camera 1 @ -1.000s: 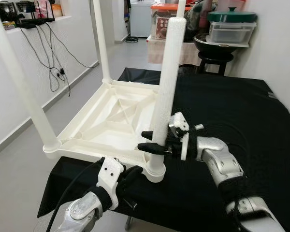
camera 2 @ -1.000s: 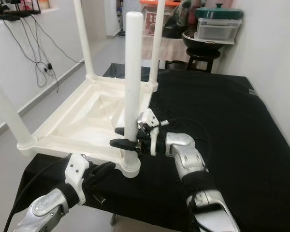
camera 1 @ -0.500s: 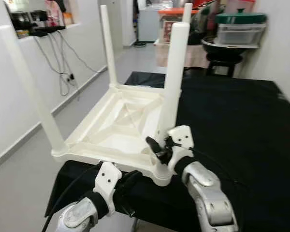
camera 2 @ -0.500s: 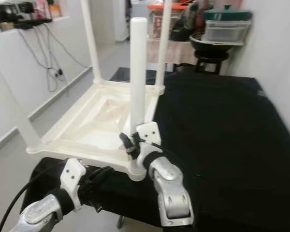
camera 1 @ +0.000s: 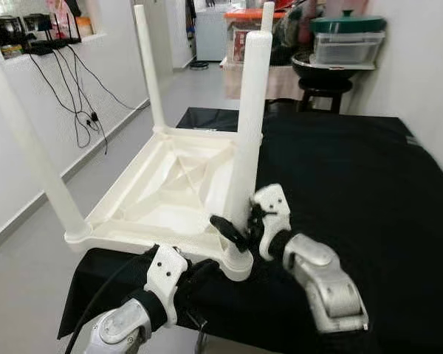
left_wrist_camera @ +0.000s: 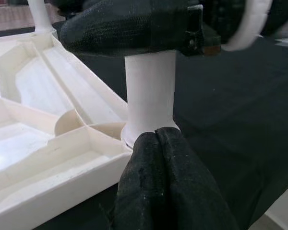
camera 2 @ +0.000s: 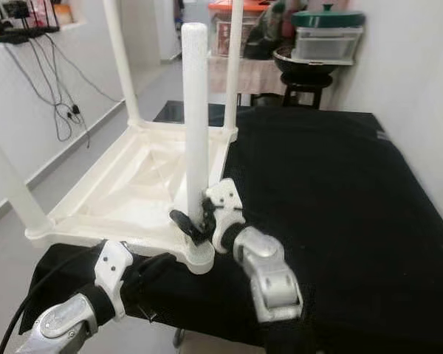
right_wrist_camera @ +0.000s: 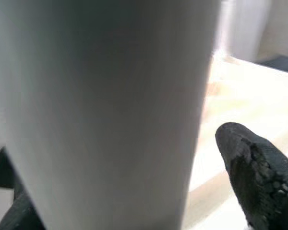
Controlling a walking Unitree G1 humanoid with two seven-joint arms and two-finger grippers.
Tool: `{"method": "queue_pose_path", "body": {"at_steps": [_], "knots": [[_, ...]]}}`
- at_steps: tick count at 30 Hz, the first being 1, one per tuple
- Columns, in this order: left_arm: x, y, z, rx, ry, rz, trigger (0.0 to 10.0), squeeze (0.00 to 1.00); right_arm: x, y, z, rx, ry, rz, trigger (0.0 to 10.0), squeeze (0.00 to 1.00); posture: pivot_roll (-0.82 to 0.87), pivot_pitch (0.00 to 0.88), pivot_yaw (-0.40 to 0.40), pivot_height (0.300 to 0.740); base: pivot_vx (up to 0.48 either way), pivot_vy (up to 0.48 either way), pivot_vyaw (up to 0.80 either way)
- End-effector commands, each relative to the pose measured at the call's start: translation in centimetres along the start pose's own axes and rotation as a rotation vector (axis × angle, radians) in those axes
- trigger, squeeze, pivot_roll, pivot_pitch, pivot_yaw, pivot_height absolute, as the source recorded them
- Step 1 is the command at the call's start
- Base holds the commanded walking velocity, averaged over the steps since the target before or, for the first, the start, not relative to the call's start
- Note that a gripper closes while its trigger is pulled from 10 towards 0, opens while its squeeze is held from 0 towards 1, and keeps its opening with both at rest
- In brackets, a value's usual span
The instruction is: Building children table
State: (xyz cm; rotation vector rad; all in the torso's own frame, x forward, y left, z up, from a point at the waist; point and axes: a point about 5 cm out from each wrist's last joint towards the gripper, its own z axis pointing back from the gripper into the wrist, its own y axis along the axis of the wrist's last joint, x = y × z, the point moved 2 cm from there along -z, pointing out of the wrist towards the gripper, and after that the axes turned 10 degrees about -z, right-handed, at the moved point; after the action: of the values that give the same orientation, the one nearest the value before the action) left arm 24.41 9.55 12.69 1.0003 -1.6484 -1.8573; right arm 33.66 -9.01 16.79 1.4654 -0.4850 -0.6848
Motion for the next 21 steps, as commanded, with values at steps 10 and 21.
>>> {"method": "queue_pose_path", "body": {"at_steps": [10,21], "knots": [[0.2,-0.3,-0.4,-0.015,0.019,-0.011,10.0,0.00,1.3,-0.6,-0.9,-0.102,0.328,-0.048,6.7,0.00,0.02,0.000,-0.053,0.740,0.000,0.000,0.00],[0.4,-0.1,-0.4,-0.011,0.017,-0.004,10.0,0.00,3.2,0.4,-1.6,-0.035,0.275,-0.071,0.0,0.00,0.01,0.000,-0.049,0.740,0.000,0.000,0.00]]}}
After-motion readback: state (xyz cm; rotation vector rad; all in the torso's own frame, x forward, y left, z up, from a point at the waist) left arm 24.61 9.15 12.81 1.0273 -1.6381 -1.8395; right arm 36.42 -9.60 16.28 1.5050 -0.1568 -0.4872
